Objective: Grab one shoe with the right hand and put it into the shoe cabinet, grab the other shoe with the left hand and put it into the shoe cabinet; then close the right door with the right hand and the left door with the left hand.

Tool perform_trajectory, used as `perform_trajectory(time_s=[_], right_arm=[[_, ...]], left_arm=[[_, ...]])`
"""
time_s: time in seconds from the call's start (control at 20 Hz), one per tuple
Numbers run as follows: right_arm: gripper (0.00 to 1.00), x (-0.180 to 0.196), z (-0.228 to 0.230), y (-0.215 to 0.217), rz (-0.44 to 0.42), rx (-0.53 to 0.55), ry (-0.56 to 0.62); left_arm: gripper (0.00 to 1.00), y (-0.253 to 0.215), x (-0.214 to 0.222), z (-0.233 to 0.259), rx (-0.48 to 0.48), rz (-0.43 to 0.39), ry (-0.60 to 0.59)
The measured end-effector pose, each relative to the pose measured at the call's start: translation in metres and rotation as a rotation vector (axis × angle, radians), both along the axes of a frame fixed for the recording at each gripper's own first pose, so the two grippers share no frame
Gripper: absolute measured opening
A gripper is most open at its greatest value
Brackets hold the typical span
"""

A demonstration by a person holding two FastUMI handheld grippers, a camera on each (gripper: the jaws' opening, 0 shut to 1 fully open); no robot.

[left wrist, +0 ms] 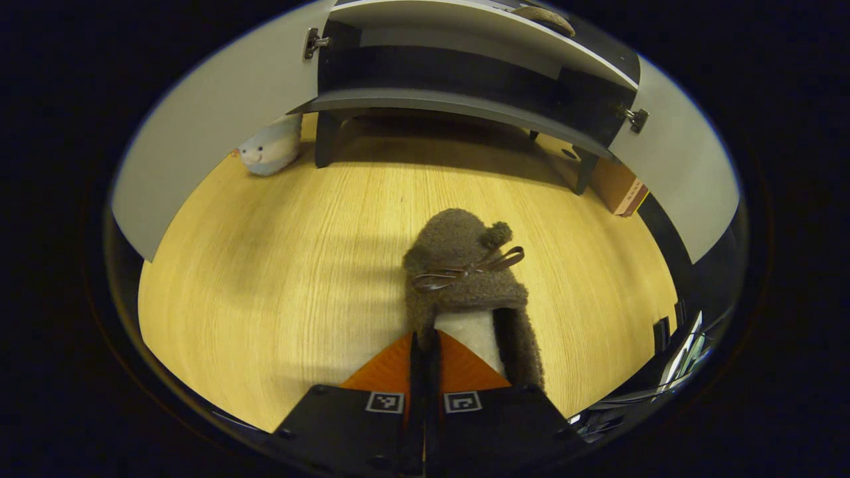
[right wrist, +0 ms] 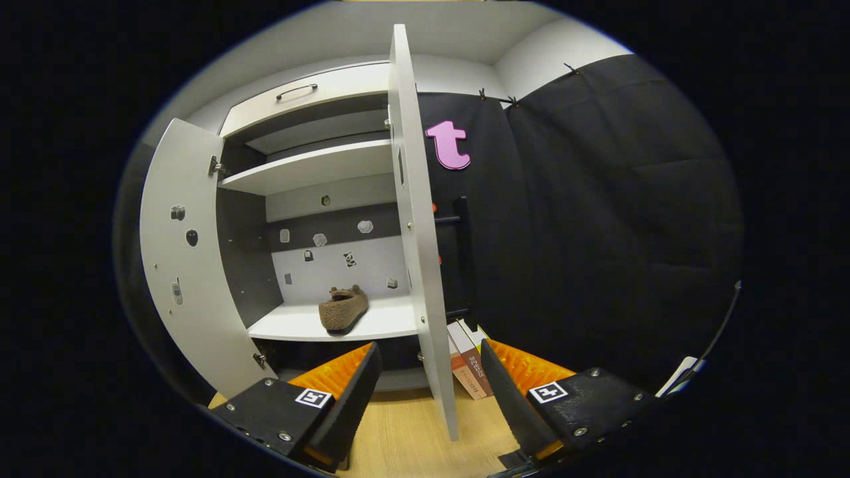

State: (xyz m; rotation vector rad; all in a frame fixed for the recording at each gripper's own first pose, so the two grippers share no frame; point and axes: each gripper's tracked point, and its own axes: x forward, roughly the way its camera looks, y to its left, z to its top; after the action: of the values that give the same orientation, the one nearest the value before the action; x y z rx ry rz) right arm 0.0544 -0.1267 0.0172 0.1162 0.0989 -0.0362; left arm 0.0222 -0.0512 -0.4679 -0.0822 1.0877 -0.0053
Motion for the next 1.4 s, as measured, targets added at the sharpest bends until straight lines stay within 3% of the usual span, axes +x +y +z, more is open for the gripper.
perform_trajectory(time_s=[0.2, 0.55, 0.85, 1.0, 1.2, 1.4], right_arm=[[0.93, -0.001, 0.004, -0.009, 0.062, -0.007, -0.006], [0.92, 0.000, 0.000, -0.011, 0.177, -0.006, -0.018], [0.92, 0.000, -0.011, -0.015, 0.225, 0.021, -0.002], [0.92, -0.001, -0.011, -0.021, 0.217, 0.017, -0.007], [0.92, 0.000, -0.010, -0.032, 0.195, 0.009, -0.014], [0.92, 0.003, -0.017, -0.042, 0.162, 0.016, 0.003]], left_arm=[[0.07, 0.003, 0.013, 0.032, -0.017, 0.029, -0.010], [0.07, 0.002, 0.017, 0.152, -0.012, 0.061, -0.152], [0.07, 0.006, 0.058, 0.253, -0.027, 0.057, -0.281], [0.07, 0.009, 0.094, 0.280, 0.030, 0.050, -0.341], [0.07, 0.008, 0.157, 0.329, 0.038, 0.046, -0.416], [0.07, 0.004, 0.241, 0.377, 0.048, 0.024, -0.479]])
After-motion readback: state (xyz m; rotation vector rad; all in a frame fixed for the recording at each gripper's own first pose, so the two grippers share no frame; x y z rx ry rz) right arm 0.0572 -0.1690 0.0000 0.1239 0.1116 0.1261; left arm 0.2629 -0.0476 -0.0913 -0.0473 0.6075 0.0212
